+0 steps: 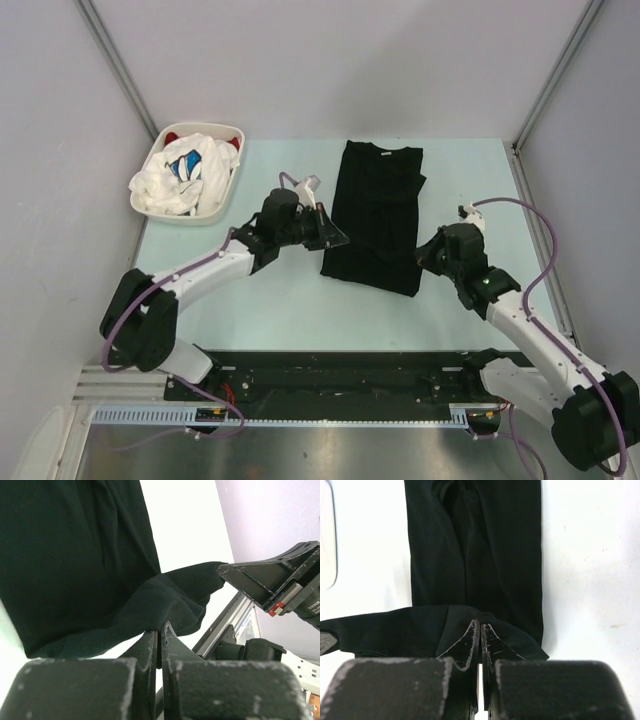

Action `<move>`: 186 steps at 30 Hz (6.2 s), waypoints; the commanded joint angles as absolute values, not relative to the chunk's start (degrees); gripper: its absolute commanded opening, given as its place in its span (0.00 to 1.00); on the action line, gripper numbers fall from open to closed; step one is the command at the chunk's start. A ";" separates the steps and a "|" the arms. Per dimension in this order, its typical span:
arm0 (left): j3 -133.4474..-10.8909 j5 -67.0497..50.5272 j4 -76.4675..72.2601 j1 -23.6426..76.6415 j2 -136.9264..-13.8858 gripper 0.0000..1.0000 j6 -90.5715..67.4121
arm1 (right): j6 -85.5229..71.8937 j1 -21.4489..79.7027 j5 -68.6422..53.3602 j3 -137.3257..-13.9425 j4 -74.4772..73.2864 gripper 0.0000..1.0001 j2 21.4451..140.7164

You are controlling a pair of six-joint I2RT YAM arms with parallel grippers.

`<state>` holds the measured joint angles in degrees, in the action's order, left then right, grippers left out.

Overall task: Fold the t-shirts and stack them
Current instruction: Fold the tshirt

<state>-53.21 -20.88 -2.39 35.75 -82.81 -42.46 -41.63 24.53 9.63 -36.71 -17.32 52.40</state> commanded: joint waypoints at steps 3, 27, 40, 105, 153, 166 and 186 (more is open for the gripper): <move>-60.29 -25.14 -5.01 33.84 -89.29 0.00 -40.34 | -38.94 18.38 3.35 -39.90 -8.01 0.00 57.91; -75.49 -31.11 -6.77 23.38 -109.50 0.00 -41.13 | -40.95 11.08 -2.02 -50.45 4.66 0.00 84.36; -97.37 -31.91 -2.56 18.20 -124.37 1.00 -42.55 | -47.29 7.21 11.24 -57.03 12.05 1.00 96.59; -51.68 -22.94 -8.61 29.88 -108.46 0.00 -42.62 | -44.91 17.84 -1.49 -23.47 11.16 0.66 74.00; -36.64 -4.13 5.80 49.31 -60.46 0.00 -47.64 | -45.80 43.19 22.16 -35.23 -18.20 0.00 47.80; -49.04 -11.76 4.22 35.43 -71.70 0.00 -43.95 | -40.61 26.73 6.51 -49.30 -5.45 0.00 69.07; -76.54 -23.73 4.13 22.42 -101.49 0.00 -43.51 | -42.36 16.44 -5.80 -71.19 2.55 0.00 98.16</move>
